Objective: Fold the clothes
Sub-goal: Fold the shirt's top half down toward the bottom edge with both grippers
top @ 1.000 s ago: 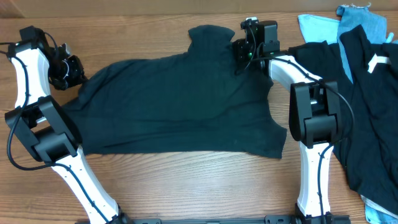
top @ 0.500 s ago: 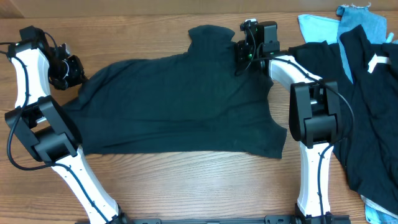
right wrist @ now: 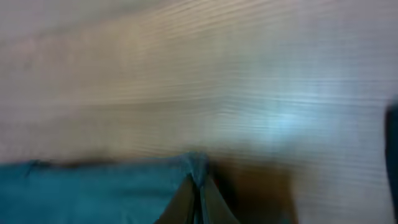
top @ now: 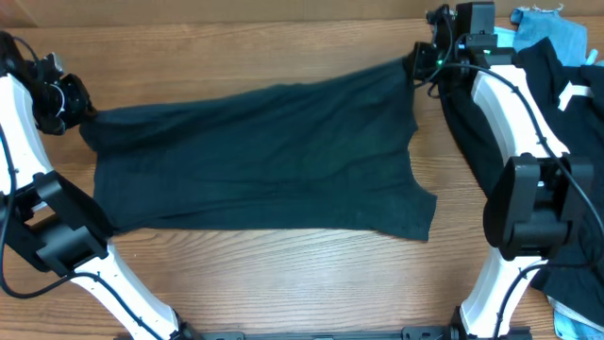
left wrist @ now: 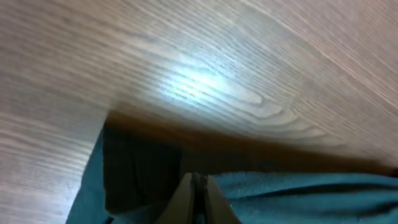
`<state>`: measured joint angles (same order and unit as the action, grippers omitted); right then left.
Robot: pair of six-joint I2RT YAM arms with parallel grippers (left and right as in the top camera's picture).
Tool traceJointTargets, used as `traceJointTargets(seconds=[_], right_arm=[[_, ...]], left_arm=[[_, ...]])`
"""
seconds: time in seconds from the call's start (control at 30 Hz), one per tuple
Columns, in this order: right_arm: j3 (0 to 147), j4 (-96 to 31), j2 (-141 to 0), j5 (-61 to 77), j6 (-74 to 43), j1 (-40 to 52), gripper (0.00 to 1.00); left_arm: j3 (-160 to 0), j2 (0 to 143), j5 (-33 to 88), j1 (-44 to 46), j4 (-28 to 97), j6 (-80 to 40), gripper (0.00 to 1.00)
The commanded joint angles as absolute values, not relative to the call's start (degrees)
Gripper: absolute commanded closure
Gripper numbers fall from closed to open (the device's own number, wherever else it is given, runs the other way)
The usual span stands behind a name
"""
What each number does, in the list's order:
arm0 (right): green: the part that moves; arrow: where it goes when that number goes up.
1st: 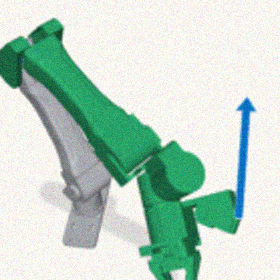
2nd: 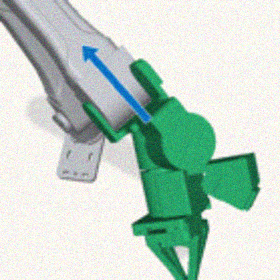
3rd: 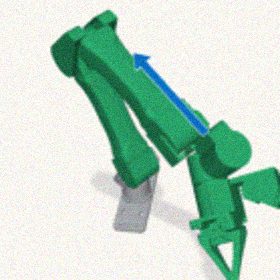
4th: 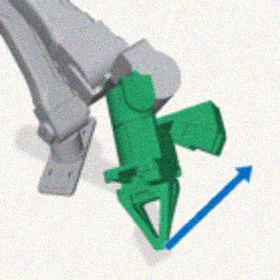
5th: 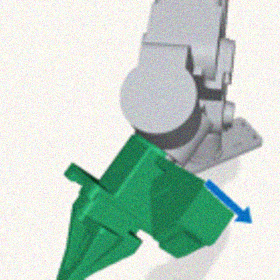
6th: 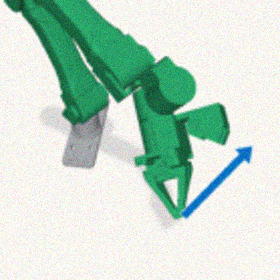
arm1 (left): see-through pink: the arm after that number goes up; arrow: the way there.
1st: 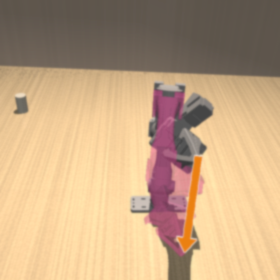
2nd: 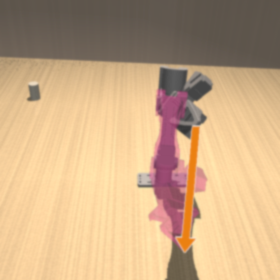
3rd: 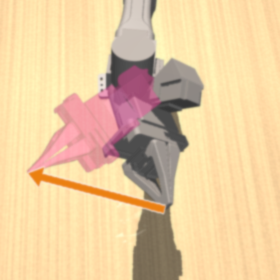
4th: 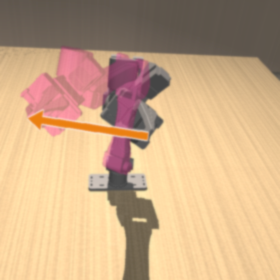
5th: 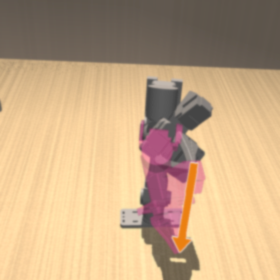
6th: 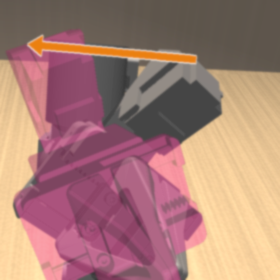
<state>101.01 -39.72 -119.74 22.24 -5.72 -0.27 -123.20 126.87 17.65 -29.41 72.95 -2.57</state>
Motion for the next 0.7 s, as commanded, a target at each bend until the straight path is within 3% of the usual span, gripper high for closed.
traceJointTargets(seconds=[0.0, 0.33, 0.67], right_arm=[[101.8, -47.4, -116.4, 23.3, -6.1, -2.0, 0.96], [101.8, -69.4, -115.6, 23.5, -5.8, -4.4, 0.96], [101.6, -76.9, -115.6, 19.1, -4.3, -4.4, 0.96]], left_arm=[[-123.9, 126.2, 18.1, -30.1, 75.5, -1.2, 0.96], [-123.6, 126.2, 15.3, -30.1, 79.5, -1.3, 0.96], [-111.8, 126.2, 10.5, -30.0, 86.5, -1.3, 0.96]])
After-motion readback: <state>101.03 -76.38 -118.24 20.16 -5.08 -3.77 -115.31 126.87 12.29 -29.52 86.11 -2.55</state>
